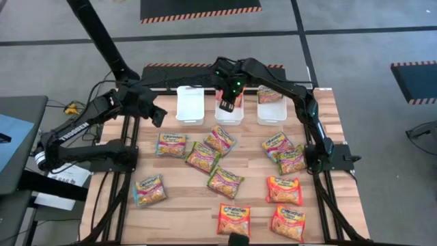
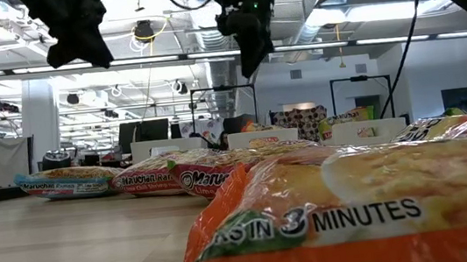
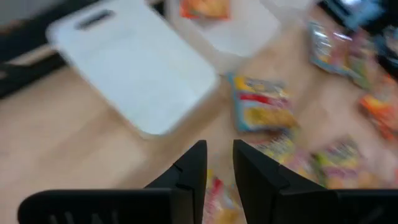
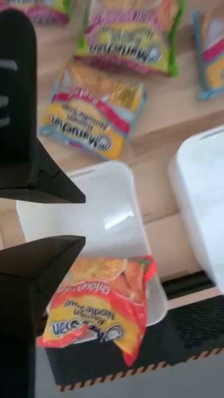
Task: Sort Maruchan noodles
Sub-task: Put the blue noodle pack into the left white bin
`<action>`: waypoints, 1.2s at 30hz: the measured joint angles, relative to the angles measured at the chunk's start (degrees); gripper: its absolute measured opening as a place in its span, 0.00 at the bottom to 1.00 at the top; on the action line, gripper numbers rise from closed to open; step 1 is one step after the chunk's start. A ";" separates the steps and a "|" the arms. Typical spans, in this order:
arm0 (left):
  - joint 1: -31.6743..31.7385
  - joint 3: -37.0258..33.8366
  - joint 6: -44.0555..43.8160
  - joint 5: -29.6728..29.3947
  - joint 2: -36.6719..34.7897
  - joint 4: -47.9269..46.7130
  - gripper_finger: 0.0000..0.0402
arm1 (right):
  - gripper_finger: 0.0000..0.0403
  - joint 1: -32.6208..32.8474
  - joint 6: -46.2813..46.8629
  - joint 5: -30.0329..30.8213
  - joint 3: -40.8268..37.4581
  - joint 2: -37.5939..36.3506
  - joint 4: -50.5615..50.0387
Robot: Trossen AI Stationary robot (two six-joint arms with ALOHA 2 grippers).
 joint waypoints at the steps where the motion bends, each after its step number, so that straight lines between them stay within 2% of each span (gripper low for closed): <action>1: -0.04 0.00 0.07 1.40 0.00 -0.22 0.17 | 0.29 0.33 0.42 0.00 -0.01 -0.21 -0.35; 5: 0.00 0.00 -0.47 6.33 0.00 -2.00 0.17 | 0.29 1.86 1.86 0.00 -0.07 -0.52 -0.76; 13: -0.80 0.00 -2.07 15.88 -0.02 -12.57 0.17 | 0.29 5.69 5.01 0.00 0.48 -0.60 -7.76; 20: -6.41 0.00 -4.12 15.90 -0.07 -21.71 0.17 | 0.29 9.40 8.78 0.01 0.48 -0.60 -12.26; 28: -14.36 0.00 -3.38 16.03 -0.01 -23.62 0.17 | 0.29 12.38 9.56 0.01 0.48 -0.58 -11.74; 36: -21.89 -0.74 -6.41 17.05 4.55 -30.24 0.30 | 0.29 13.57 10.77 0.02 0.48 -0.55 -11.85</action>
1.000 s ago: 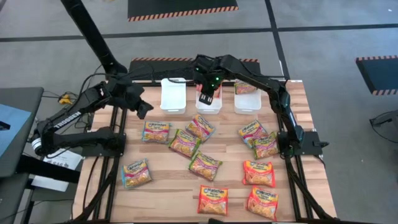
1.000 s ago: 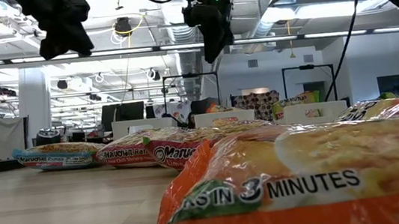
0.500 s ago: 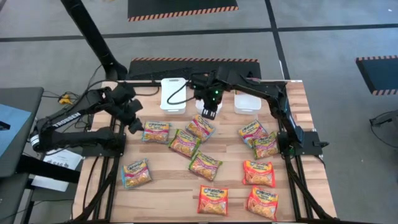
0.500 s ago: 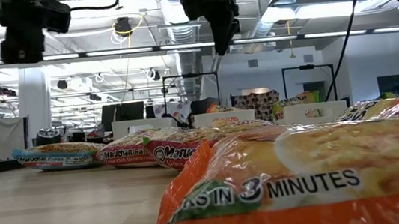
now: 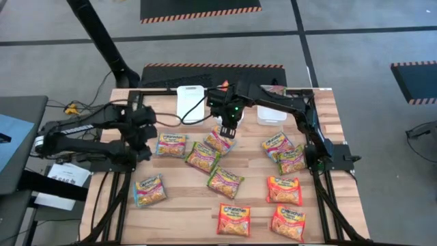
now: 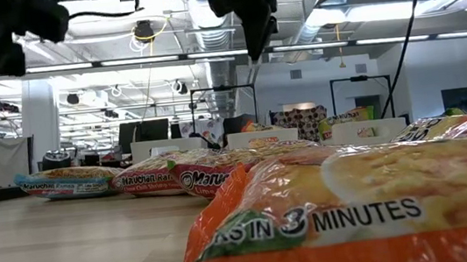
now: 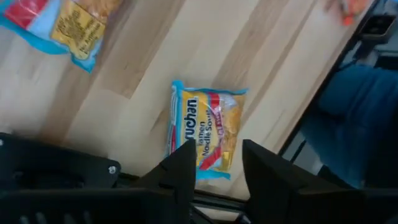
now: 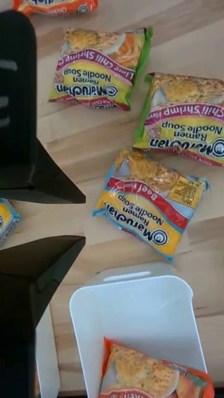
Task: Sort Maruchan noodles
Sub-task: Put the blue noodle pack into the left white bin
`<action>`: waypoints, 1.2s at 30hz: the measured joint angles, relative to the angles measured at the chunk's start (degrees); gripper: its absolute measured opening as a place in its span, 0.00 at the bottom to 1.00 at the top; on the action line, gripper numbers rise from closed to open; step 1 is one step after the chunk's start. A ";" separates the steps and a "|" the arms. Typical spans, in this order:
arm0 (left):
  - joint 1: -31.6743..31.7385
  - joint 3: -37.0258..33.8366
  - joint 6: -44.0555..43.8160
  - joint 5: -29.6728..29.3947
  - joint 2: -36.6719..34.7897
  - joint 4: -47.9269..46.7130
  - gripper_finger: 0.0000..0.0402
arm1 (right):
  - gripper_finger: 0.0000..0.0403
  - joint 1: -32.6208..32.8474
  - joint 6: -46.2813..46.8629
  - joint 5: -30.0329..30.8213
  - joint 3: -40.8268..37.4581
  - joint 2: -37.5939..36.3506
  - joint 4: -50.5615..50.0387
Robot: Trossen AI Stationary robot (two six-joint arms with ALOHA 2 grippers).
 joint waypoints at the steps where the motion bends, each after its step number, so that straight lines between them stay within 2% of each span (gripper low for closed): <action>1: -0.83 -0.87 -0.73 -0.44 0.52 0.68 0.32 | 0.29 0.10 0.02 0.03 0.00 0.00 0.00; 5: -3.69 -6.29 -3.41 -0.70 1.53 5.16 0.36 | 0.29 0.51 0.38 0.02 0.00 0.02 0.00; 8: -5.27 -10.53 -6.08 -1.51 1.33 9.85 0.36 | 0.29 0.76 0.39 0.04 0.00 0.02 0.00; 18: -8.50 -21.12 -11.44 2.09 0.63 19.99 0.34 | 0.29 0.92 0.39 0.02 0.00 0.02 -0.07; 26: -12.44 -27.94 -16.64 3.67 0.63 27.69 0.34 | 0.29 0.94 0.42 0.02 0.00 0.04 -0.24; 36: -16.86 -34.93 -25.25 9.23 0.63 39.30 0.34 | 0.29 1.16 0.57 0.02 0.00 0.04 -0.24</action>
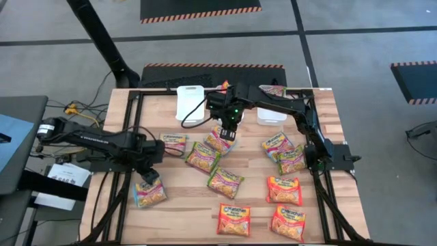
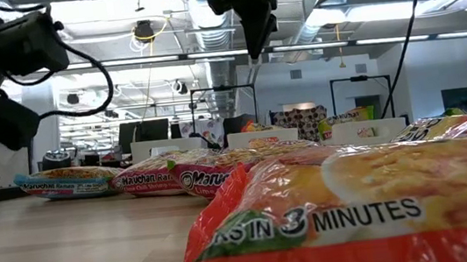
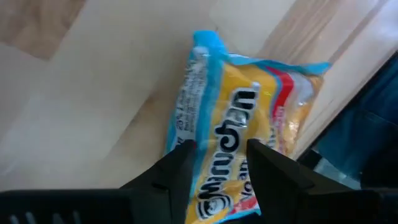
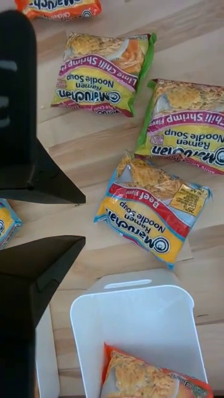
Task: Sort Maruchan noodles
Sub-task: Put the blue noodle pack into the left white bin
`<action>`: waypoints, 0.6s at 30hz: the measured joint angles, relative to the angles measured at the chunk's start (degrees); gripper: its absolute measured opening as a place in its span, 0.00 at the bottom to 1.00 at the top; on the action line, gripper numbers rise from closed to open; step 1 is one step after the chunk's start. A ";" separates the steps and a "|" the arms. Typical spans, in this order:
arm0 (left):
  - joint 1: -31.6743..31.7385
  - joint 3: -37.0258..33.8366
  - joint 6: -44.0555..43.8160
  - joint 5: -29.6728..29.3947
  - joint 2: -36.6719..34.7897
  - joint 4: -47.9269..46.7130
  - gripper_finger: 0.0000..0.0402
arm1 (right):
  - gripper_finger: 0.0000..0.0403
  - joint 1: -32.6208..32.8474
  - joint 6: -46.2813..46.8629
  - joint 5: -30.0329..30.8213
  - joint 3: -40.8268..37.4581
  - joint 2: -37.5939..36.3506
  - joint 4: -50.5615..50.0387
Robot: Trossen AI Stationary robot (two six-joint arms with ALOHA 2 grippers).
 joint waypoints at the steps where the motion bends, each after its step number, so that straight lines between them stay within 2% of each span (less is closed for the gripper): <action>1: -0.31 -0.60 -0.91 -0.23 0.00 0.79 0.34 | 0.29 0.10 -0.02 0.00 0.00 0.00 -0.01; 12: -3.36 -7.21 -11.12 -1.06 -0.11 12.44 0.31 | 0.29 0.22 0.10 0.04 0.00 0.00 0.26; 15: -4.06 -7.25 -11.39 -1.96 -0.13 13.38 0.23 | 0.29 0.22 0.44 0.11 0.00 0.00 0.52; 18: -4.53 -7.34 -10.83 -2.69 -0.07 15.94 0.09 | 0.29 0.22 0.46 0.27 0.00 0.00 1.01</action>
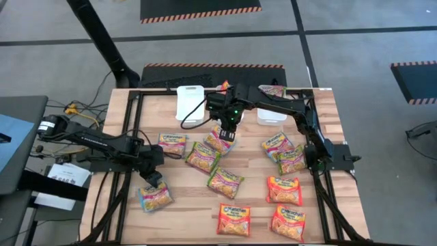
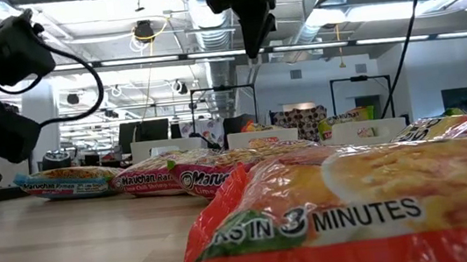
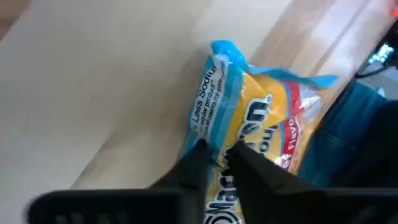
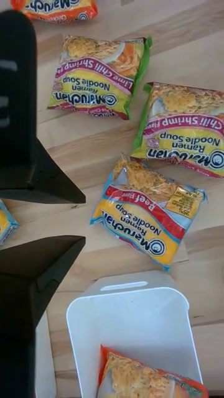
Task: Sort Maruchan noodles
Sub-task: Put the blue noodle pack into the left white bin
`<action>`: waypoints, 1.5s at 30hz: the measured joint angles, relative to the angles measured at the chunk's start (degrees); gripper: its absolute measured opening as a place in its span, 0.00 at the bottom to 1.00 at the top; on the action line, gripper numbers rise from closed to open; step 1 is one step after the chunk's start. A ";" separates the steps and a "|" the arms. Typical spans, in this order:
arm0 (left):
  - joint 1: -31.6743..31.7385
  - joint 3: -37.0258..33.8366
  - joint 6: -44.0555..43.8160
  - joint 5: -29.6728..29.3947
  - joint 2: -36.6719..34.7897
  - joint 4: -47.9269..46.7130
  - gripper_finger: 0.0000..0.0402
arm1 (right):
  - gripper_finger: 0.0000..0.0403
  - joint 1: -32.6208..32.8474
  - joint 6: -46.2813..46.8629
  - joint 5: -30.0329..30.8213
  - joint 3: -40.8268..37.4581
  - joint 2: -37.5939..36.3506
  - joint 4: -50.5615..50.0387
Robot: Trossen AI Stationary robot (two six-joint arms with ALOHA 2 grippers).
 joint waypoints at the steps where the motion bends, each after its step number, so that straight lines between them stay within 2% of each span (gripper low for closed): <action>1: -0.11 -0.06 0.18 -0.31 0.02 0.87 0.05 | 0.29 0.00 0.00 0.05 0.00 0.00 0.44; 5: -0.07 -0.11 0.14 -1.17 0.11 4.55 0.01 | 0.29 0.00 0.02 0.12 0.00 0.00 1.35; 12: -0.03 0.24 0.39 -0.90 0.13 11.58 0.00 | 0.29 0.00 0.04 0.19 0.00 0.00 1.31; 17: 0.93 3.83 4.68 -1.36 0.13 11.80 0.00 | 0.27 -0.02 0.04 0.19 0.00 0.00 1.29; 23: 3.82 7.23 9.61 1.05 0.11 10.40 0.00 | 0.25 -0.02 0.02 0.19 0.00 0.00 1.13; 30: 5.53 7.28 13.23 1.43 0.12 8.23 0.00 | 0.24 0.00 0.02 -0.15 0.00 0.00 0.01; 45: 16.75 7.32 22.07 2.40 0.09 8.46 0.00 | 0.24 -0.22 1.44 -0.27 0.01 -4.20 3.37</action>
